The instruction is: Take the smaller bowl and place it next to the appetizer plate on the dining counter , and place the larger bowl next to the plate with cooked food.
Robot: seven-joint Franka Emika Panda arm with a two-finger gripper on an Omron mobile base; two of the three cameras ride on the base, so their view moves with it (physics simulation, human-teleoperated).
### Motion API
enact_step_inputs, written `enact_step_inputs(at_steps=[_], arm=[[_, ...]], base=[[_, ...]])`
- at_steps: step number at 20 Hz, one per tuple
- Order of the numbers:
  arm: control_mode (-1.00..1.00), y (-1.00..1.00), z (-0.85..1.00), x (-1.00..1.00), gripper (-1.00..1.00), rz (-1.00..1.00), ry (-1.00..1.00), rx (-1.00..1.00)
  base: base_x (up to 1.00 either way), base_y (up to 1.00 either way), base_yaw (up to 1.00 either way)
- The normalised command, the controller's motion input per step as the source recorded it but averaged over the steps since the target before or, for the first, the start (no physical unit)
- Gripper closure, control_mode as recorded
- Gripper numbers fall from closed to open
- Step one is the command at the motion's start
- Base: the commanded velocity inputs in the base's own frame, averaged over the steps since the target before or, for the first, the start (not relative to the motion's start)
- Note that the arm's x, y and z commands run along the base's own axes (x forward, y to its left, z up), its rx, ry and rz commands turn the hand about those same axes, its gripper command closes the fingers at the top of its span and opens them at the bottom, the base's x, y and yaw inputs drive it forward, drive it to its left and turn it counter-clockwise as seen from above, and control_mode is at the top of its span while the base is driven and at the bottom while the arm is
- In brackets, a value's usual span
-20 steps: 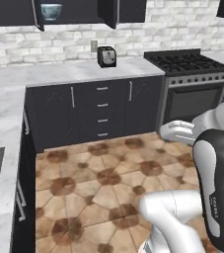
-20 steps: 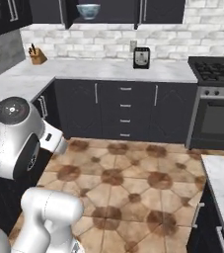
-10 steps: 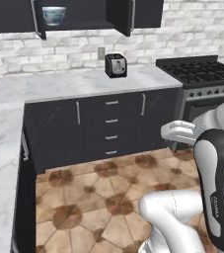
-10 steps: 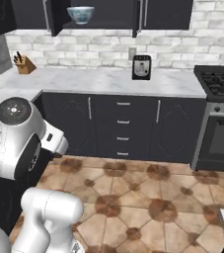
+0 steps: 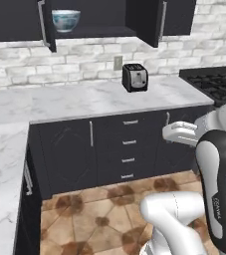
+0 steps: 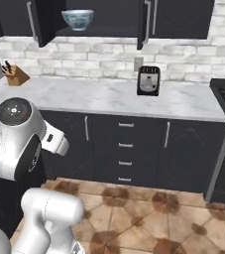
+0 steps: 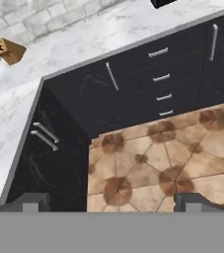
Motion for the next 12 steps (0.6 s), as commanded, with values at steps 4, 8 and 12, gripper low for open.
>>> enact_step_inputs(at_steps=[4,8,12], arm=[[1.0,0.0,0.0,0.0,-1.0,0.0,0.0,0.0],[1.0,0.0,0.0,0.0,-1.0,0.0,0.0,0.0],[1.0,0.0,0.0,0.0,-1.0,0.0,0.0,0.0]], base=[[1.0,-0.22,0.32],[1.0,-0.41,0.34],[1.0,-0.61,0.3]])
